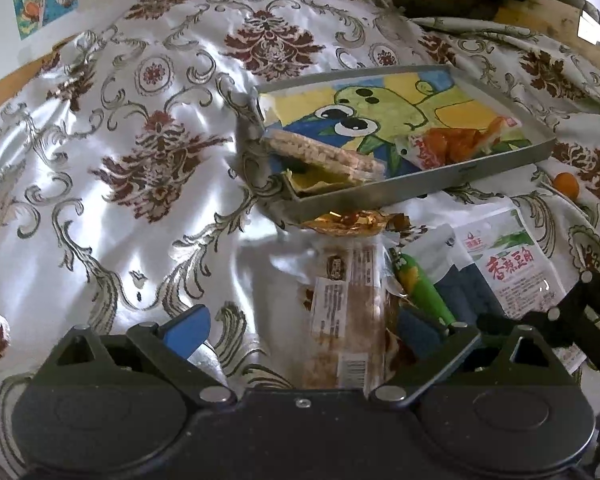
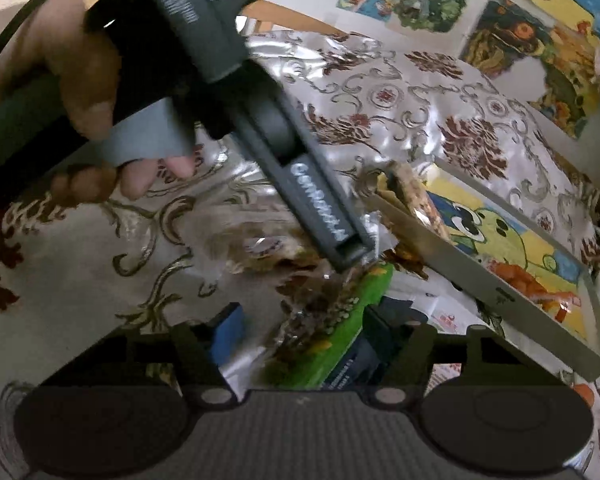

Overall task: Organize snacks
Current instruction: 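Move the left tool to the labelled bar packet while the right tool approaches the clear snack bag, then close the left gripper on the labelled bar packet while the right gripper closes on the clear snack bag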

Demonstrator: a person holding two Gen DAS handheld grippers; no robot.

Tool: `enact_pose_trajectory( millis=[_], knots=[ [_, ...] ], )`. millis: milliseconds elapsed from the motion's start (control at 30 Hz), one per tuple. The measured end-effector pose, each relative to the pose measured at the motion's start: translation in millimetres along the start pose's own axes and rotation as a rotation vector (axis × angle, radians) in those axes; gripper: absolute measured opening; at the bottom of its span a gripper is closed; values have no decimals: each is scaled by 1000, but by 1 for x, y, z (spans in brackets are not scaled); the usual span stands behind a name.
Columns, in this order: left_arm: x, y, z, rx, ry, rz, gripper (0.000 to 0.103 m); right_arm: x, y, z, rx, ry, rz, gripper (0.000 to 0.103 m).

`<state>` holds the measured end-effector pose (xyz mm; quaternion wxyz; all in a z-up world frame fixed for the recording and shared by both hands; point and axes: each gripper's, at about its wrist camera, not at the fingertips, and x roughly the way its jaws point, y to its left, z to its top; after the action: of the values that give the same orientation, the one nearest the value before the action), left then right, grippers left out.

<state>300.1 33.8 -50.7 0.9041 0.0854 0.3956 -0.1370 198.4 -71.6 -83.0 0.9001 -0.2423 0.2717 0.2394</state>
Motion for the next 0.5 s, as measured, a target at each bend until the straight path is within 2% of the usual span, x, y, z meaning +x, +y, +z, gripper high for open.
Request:
enact_pose_trajectory(
  millis=[167, 267, 367, 500],
  knots=[
    [2, 3, -1, -26, 16, 1, 95, 4, -9, 0, 41, 11, -12, 62],
    [-2, 5, 0, -40, 5, 1, 95, 5, -6, -1, 12, 2, -31, 58],
    [-4, 11, 3, -84, -1, -25, 94, 5, 0, -2, -20, -4, -41, 52],
    [-1, 17, 1, -122, 18, -60, 87, 8, 2, -2, -13, -5, -46, 48]
  ],
)
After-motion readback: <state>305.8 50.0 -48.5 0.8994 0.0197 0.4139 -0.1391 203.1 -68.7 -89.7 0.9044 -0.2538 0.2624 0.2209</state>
